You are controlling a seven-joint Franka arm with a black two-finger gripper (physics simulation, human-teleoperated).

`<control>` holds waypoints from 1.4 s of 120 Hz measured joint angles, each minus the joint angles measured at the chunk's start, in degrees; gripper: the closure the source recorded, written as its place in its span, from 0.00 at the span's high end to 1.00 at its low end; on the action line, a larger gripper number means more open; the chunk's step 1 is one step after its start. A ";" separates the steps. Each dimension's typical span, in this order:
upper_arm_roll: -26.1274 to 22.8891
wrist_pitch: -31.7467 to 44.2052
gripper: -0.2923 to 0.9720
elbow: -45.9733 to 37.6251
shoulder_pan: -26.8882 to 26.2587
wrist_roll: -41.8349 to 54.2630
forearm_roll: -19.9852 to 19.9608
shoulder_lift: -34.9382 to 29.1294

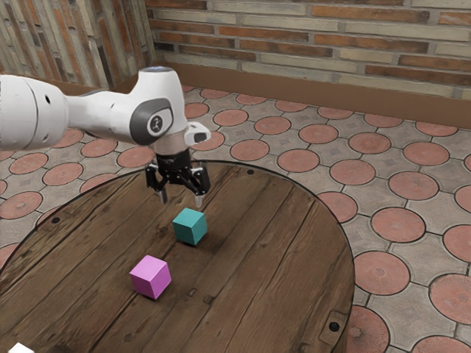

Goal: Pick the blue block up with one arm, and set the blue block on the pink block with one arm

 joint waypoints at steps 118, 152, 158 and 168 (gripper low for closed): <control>0.15 15.83 0.77 0.42 2.64 20.60 -3.67 13.13; 0.15 16.20 0.48 -0.24 2.51 22.57 -3.97 11.44; 0.24 16.19 0.46 -4.76 1.97 22.30 -3.54 5.77; 0.25 16.18 0.46 -16.38 1.58 21.40 -2.88 -6.40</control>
